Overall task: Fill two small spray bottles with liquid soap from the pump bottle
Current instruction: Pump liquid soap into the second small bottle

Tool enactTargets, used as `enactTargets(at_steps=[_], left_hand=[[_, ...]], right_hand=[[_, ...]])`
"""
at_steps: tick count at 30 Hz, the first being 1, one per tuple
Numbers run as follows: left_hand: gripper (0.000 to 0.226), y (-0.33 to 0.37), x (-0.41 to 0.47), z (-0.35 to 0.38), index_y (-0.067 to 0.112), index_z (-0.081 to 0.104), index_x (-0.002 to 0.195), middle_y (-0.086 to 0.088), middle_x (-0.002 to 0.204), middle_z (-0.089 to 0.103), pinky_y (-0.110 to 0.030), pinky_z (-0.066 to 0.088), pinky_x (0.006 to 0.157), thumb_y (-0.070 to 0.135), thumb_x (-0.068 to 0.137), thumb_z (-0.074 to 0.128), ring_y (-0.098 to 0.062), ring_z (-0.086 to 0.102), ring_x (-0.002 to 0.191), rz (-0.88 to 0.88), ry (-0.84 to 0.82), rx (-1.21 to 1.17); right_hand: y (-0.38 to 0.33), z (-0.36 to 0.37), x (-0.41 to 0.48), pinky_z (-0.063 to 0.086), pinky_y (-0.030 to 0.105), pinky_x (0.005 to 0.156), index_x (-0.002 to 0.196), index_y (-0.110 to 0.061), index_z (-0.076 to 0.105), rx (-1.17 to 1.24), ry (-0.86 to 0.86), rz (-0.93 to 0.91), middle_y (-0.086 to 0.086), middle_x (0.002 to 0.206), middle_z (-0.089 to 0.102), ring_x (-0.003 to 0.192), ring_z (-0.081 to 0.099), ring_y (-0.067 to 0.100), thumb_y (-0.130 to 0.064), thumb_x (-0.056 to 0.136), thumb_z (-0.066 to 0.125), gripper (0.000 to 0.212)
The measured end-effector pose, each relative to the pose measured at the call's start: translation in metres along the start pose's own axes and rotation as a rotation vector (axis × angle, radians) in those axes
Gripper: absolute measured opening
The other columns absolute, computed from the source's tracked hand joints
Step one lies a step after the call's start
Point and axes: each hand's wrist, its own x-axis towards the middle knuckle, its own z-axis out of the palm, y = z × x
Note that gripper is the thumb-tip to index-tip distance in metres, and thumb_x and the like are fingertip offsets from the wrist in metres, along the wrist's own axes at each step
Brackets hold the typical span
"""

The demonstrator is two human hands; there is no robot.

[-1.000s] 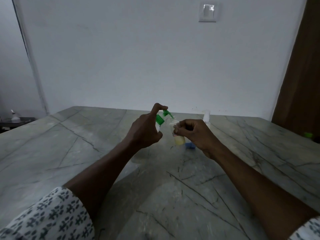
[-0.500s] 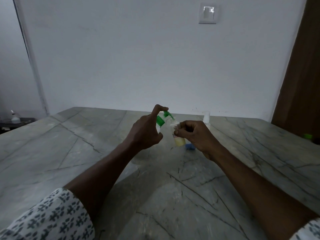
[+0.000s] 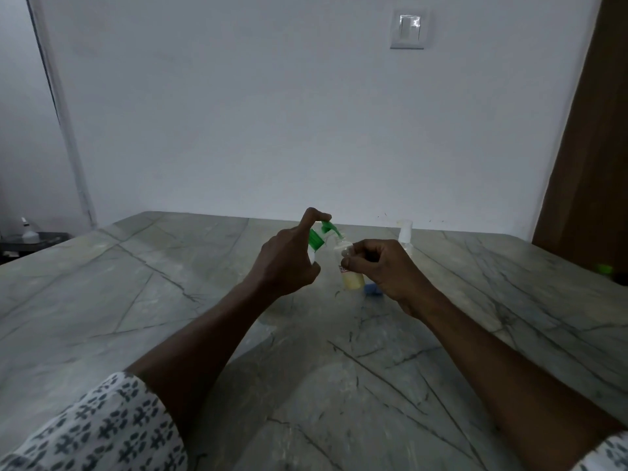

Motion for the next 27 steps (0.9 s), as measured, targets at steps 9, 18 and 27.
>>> enactTargets(at_steps=[9, 18, 27], left_hand=[[0.078, 0.0012, -0.0001, -0.0024, 0.030, 0.031, 0.138, -0.006, 0.101, 0.069, -0.036, 0.054, 0.057, 0.013, 0.073, 0.072, -0.014, 0.055, 0.061, 0.019, 0.000, 0.002], [0.073, 0.0012, -0.0006, -0.0010, 0.033, 0.030, 0.130, -0.008, 0.106, 0.069, -0.041, 0.058, 0.063, 0.015, 0.074, 0.074, -0.023, 0.063, 0.071, 0.009, -0.002, 0.003], [0.078, 0.0012, -0.0003, -0.0011, 0.031, 0.031, 0.137, -0.006, 0.105, 0.069, -0.036, 0.055, 0.059, 0.016, 0.073, 0.073, -0.016, 0.057, 0.064, 0.016, 0.009, 0.018]], right_hand=[[0.0026, -0.0018, 0.0024, 0.050, 0.012, 0.063, 0.094, -0.003, 0.072, -0.011, 0.007, -0.019, 0.027, 0.100, 0.068, 0.093, 0.062, 0.039, -0.015, 0.083, 0.072, 0.016], [0.0066, 0.0002, 0.0019, 0.050, 0.023, 0.070, 0.096, -0.010, 0.072, -0.042, -0.009, 0.001, 0.016, 0.096, 0.072, 0.087, 0.066, 0.028, -0.023, 0.082, 0.072, 0.019], [0.0000, -0.0002, 0.0004, 0.052, 0.016, 0.063, 0.086, -0.019, 0.070, -0.037, 0.009, -0.002, 0.024, 0.101, 0.069, 0.091, 0.064, 0.035, -0.020, 0.083, 0.071, 0.003]])
